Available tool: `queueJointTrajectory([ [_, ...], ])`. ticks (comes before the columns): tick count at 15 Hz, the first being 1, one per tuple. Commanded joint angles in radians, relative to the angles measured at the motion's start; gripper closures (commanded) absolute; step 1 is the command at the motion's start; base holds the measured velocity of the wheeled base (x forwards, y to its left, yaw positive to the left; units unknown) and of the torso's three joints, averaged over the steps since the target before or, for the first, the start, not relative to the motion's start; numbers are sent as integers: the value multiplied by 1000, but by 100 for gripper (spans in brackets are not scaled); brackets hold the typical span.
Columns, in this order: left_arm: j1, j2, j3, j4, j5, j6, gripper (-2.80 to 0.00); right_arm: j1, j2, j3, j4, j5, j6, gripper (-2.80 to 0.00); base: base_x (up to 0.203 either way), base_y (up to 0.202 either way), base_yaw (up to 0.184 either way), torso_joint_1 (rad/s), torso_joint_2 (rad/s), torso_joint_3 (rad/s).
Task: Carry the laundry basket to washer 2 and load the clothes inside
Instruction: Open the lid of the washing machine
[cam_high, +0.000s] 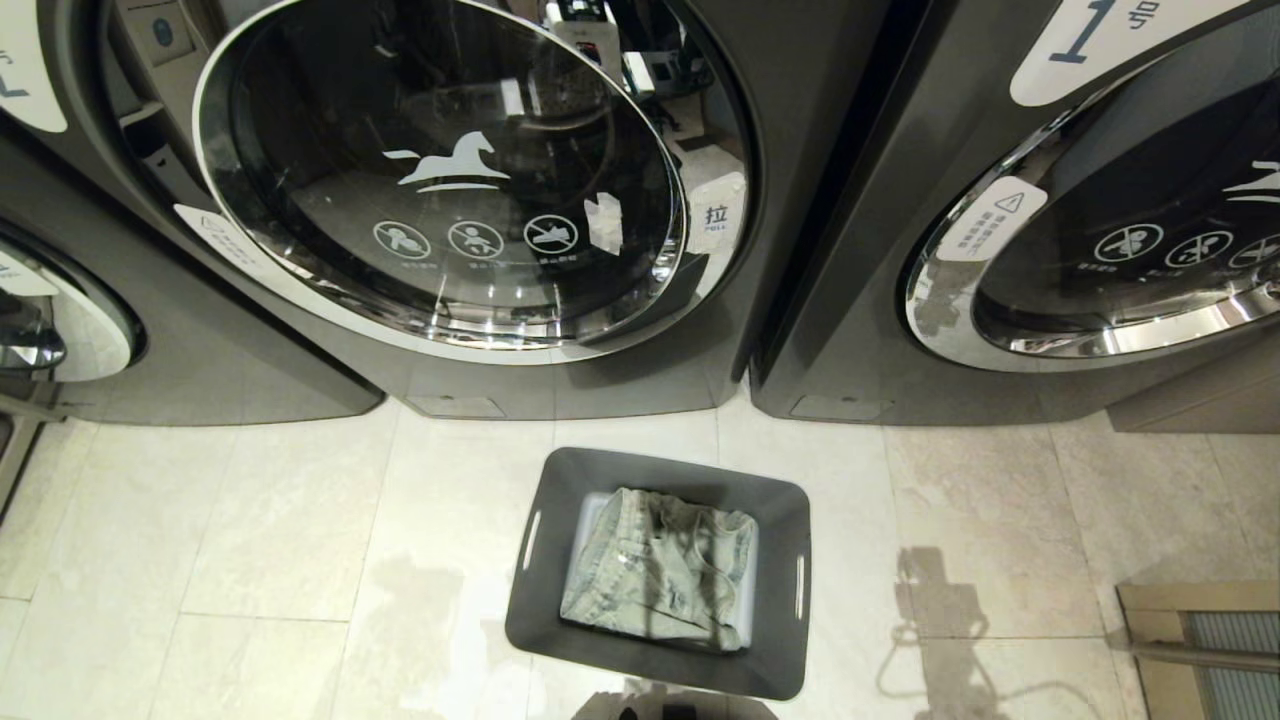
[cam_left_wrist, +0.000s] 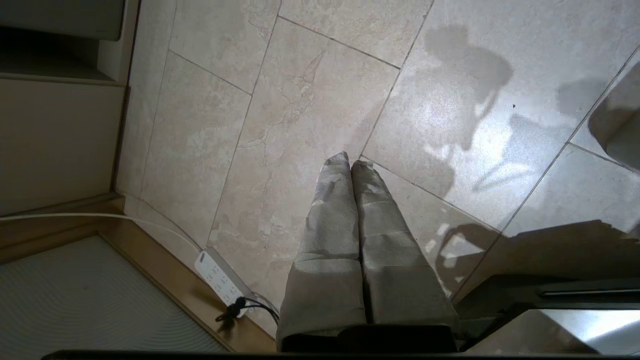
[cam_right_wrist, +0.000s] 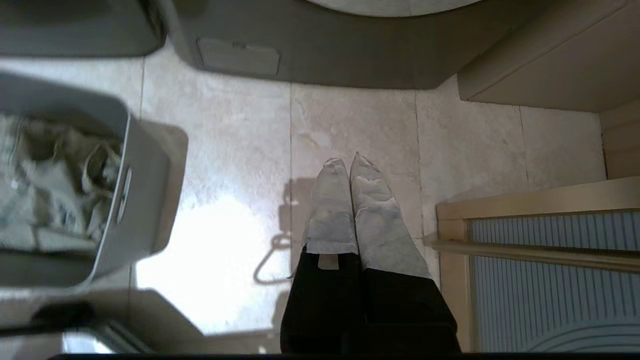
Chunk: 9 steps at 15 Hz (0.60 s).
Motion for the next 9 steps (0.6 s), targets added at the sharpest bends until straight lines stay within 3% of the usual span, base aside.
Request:
queueJointTrajectory([
  [1, 16, -178, 28, 28, -7, 26, 0, -5, -126, 40, 106, 47, -16, 0, 0, 0, 0, 0, 0, 0],
  [3, 54, -235, 36, 53, -23, 142, 0, -6, -183, 40, 191, 163, -29, 0, 0, 0, 0, 0, 0, 0],
  [5, 108, -293, 44, 54, -30, 203, 0, -6, -242, 40, 240, 241, -35, 0, 0, 0, 0, 0, 0, 0],
  [9, 214, -388, 48, 20, -70, 338, 0, -76, -345, 40, 242, 292, -50, 0, 0, 0, 0, 0, 0, 0],
])
